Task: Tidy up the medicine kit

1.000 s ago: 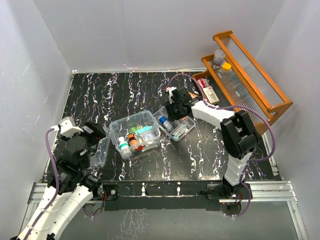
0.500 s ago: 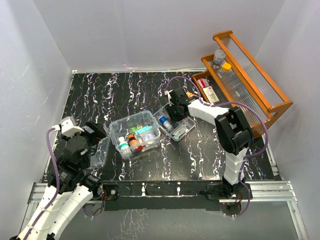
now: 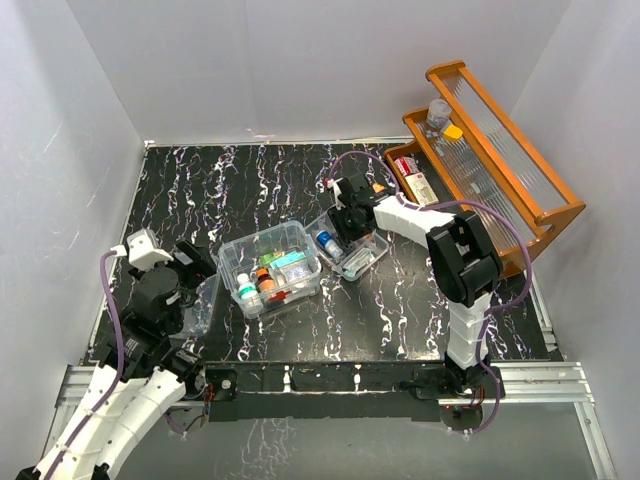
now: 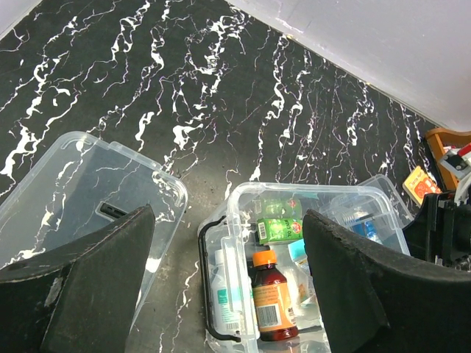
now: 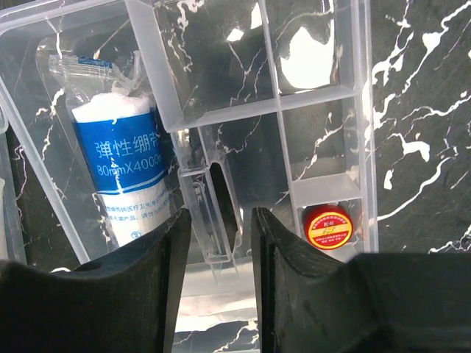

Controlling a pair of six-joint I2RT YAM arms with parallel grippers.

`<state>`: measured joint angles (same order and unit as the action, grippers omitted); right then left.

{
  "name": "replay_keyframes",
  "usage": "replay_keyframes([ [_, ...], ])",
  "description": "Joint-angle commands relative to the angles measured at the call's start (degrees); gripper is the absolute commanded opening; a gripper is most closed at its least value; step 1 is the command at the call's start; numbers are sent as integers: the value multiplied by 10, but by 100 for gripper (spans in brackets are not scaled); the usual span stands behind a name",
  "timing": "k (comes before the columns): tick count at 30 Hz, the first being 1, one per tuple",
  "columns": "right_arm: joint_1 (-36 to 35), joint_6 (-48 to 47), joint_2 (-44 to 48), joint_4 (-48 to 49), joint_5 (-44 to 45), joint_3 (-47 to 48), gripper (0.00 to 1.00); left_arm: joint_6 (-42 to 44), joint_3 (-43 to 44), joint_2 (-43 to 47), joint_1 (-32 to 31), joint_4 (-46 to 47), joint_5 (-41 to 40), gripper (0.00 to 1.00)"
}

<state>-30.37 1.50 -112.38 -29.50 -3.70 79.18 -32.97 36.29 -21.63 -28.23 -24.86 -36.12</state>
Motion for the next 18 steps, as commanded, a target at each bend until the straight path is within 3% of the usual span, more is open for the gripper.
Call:
replay_keyframes([
  [1, -1, -7, -26, 8, 2, 13, 39, 7, 5, -8, 0, 6, 3, 80],
  [12, -2, -4, -12, 16, -31, 10, 50, 8, 4, -8, 0, 7, 3, 80],
  [18, -2, 0, -17, 22, -2, 11, 44, 8, 4, -7, 0, 7, 0, 80],
])
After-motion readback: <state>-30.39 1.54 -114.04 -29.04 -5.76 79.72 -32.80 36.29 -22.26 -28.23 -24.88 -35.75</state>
